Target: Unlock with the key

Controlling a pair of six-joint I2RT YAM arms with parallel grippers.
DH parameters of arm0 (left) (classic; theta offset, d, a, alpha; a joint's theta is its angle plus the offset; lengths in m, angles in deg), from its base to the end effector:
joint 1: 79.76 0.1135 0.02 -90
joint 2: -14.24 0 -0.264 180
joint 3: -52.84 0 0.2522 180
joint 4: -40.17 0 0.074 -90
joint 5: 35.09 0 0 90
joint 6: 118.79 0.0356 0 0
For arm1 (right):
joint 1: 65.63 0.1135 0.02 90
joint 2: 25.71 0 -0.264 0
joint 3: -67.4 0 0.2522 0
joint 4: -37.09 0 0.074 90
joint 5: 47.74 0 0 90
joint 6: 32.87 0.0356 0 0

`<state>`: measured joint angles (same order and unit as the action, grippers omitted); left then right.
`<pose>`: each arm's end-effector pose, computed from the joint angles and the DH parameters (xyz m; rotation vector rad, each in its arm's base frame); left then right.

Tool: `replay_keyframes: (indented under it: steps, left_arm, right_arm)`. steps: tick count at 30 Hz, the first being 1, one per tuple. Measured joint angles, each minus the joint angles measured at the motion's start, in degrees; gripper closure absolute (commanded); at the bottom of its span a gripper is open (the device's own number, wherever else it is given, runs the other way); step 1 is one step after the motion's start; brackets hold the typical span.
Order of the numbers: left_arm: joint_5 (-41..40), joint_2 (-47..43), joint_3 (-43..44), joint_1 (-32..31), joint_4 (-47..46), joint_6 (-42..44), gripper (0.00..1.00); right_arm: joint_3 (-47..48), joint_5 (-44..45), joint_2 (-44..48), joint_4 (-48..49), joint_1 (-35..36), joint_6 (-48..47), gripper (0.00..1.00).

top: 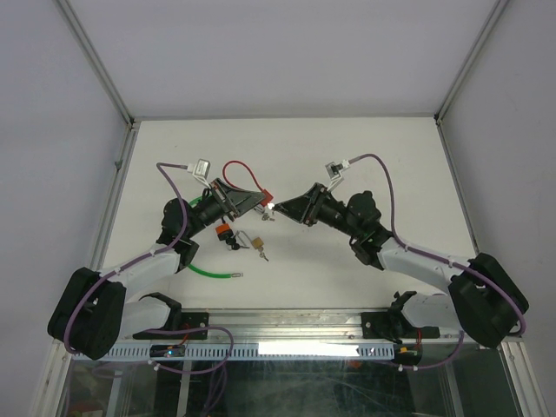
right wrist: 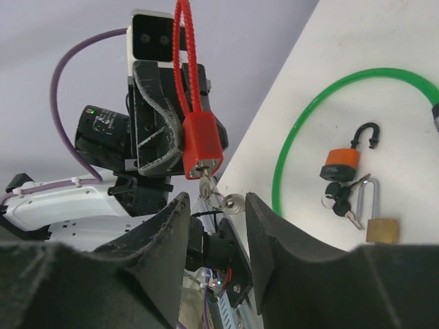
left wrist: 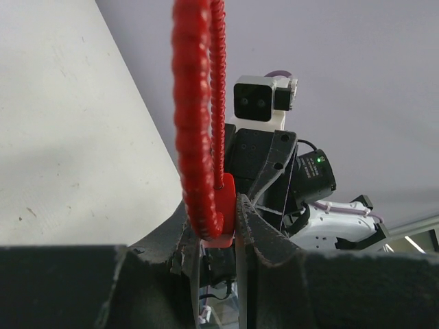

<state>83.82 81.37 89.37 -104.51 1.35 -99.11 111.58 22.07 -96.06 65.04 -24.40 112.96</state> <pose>0.2094 -0.1155 0.2434 -0.1831 1.6840 -1.6656 0.1911 0.1839 0.2542 -0.0966 1.7793 1.5613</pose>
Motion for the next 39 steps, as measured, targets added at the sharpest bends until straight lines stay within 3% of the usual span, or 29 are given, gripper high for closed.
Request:
replay_keyframes:
  steps: [11, 20, 27, 39]
  left_arm:
    - [0.15, 0.0, -0.13, 0.0, -1.53, -0.83, 1.0]
    - [0.13, 0.0, -0.17, 0.0, -1.53, -0.83, 1.0]
    - [0.13, 0.0, -0.22, 0.0, -1.66, -0.87, 1.0]
    - [-0.61, 0.0, -0.24, -0.81, -1.92, -0.61, 1.0]
  right_arm:
    - [0.22, -2.16, -2.93, 5.73, 0.0, 2.8, 0.68]
    - [0.87, -2.82, -4.59, 8.76, 0.33, 3.96, 0.83]
    - [0.87, -2.8, -5.16, 9.73, 0.31, 4.76, 1.0]
    - [1.31, -3.1, -5.16, 9.22, 0.22, 3.45, 1.0]
